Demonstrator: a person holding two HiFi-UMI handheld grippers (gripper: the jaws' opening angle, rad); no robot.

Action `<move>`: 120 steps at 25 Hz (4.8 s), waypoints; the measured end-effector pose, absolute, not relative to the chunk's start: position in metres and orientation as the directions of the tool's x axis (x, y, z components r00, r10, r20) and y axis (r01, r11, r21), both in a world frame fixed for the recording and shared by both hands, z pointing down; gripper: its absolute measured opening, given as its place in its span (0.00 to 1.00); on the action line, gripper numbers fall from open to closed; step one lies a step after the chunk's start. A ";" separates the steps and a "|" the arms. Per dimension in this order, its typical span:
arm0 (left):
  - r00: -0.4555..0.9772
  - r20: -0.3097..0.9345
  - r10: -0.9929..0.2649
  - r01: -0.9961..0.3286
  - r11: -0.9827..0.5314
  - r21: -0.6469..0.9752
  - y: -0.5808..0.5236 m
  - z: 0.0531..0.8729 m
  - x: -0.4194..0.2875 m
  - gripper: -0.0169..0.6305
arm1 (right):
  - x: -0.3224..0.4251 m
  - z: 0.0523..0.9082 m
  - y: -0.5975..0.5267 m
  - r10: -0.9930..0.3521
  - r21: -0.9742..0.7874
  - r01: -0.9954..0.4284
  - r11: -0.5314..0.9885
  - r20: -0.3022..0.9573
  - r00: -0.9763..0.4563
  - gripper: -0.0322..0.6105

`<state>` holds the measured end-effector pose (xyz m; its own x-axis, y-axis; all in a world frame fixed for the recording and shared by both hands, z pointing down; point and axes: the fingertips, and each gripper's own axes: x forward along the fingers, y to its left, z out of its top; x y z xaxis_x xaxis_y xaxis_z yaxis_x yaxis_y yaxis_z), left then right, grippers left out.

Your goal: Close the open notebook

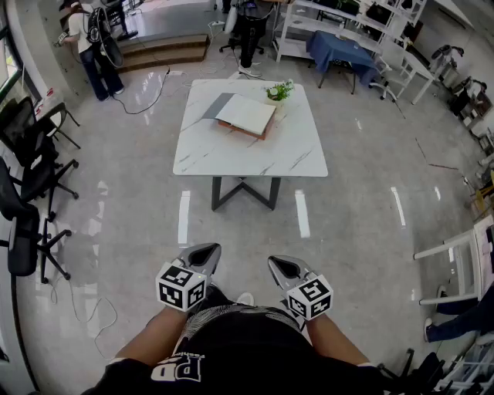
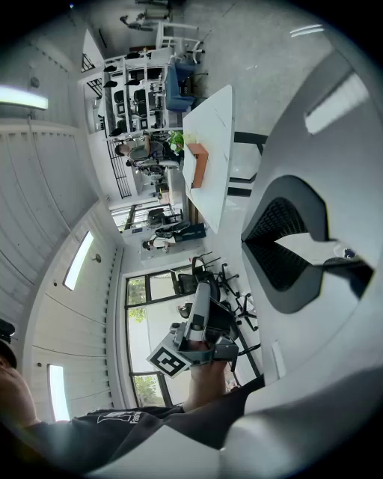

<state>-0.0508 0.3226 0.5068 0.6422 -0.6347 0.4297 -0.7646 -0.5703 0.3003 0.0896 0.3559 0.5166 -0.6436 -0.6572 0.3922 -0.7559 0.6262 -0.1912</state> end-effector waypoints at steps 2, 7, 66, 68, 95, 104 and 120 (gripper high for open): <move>0.644 0.428 -0.635 -0.763 -0.572 0.299 0.323 0.507 -0.051 0.12 | 0.088 0.518 0.357 -0.656 -0.191 -0.755 0.628 0.393 -0.645 0.05; 0.648 0.423 -0.633 -0.759 -0.578 0.300 0.326 0.505 -0.047 0.12 | 0.089 0.517 0.360 -0.656 -0.192 -0.755 0.627 0.393 -0.645 0.05; 0.640 0.445 -0.627 -0.762 -0.592 0.263 0.310 0.504 -0.026 0.12 | 0.105 0.511 0.338 -0.674 -0.252 -0.755 0.606 0.341 -0.655 0.05; 0.640 0.441 -0.629 -0.762 -0.593 0.260 0.302 0.503 -0.026 0.12 | 0.105 0.513 0.333 -0.670 -0.254 -0.754 0.606 0.348 -0.656 0.05; 0.642 0.460 -0.613 -0.763 -0.571 0.304 0.128 0.508 -0.054 0.12 | 0.066 0.508 0.156 -0.631 -0.269 -0.740 0.617 0.395 -0.668 0.05; 0.658 0.428 -0.620 -0.750 -0.594 0.292 0.056 0.489 -0.084 0.12 | 0.037 0.500 0.091 -0.645 -0.249 -0.759 0.602 0.408 -0.646 0.05; 0.718 0.402 -0.567 -0.689 -0.661 0.298 -0.031 0.491 -0.113 0.12 | 0.002 0.492 0.009 -0.694 -0.193 -0.804 0.563 0.417 -0.587 0.05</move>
<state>-0.1127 -0.0309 0.4905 0.7184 -0.5675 0.4023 -0.6889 -0.6606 0.2984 0.0017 0.0093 0.4915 -0.5865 -0.6944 0.4169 -0.8036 0.5631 -0.1926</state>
